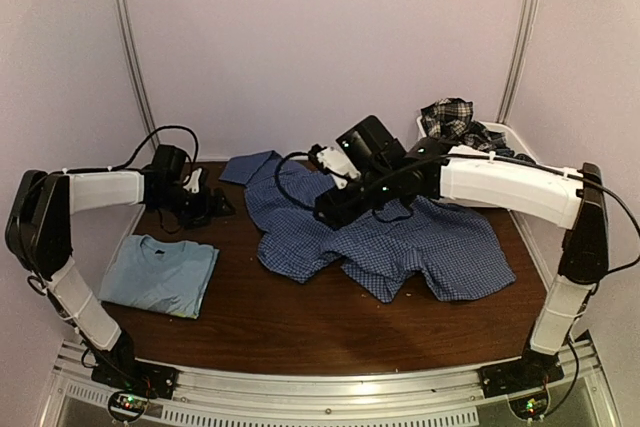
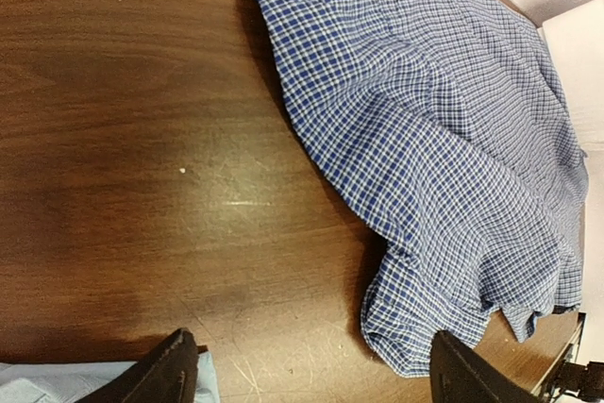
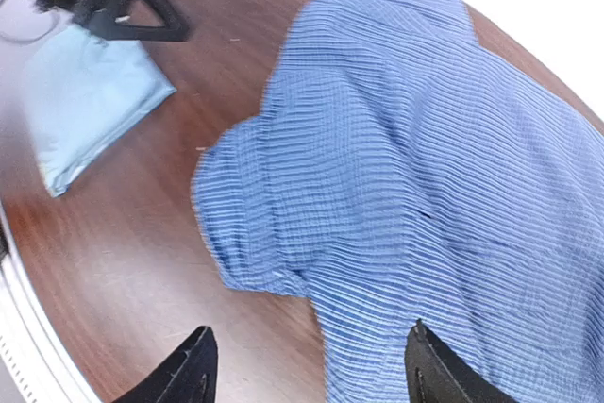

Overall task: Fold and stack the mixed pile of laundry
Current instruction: Adjust the flattened shirt at the center of the board.

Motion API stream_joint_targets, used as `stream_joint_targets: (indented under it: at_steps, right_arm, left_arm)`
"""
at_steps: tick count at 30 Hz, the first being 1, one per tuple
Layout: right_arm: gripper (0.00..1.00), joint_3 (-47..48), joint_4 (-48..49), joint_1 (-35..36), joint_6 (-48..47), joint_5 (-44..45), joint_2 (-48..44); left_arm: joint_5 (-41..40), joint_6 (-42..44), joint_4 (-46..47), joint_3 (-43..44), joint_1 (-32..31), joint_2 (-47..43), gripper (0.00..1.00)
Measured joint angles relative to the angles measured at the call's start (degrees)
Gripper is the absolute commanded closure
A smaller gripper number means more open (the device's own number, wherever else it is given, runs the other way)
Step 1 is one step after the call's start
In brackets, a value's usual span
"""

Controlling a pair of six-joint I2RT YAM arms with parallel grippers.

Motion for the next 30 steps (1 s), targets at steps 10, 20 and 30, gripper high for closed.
stream_joint_targets:
  at_steps: [10,20,30]
  right_arm:
    - [0.39,18.2,2.3,10.2,-4.4,-6.1,26.4]
    - [0.52,26.8,-2.1,10.5,-5.7,-0.1,37.5]
    - [0.59,23.8,-3.7,10.9,-12.7,7.0,37.2]
  left_arm:
    - [-1.7,0.9,-0.9,-0.2,0.0,-2.2,0.06]
    - [-5.6,3.4,1.0,-6.0,0.0,-13.2,0.02]
    - [-7.2,5.0,4.4,-10.2,1.6,-15.4,0.02]
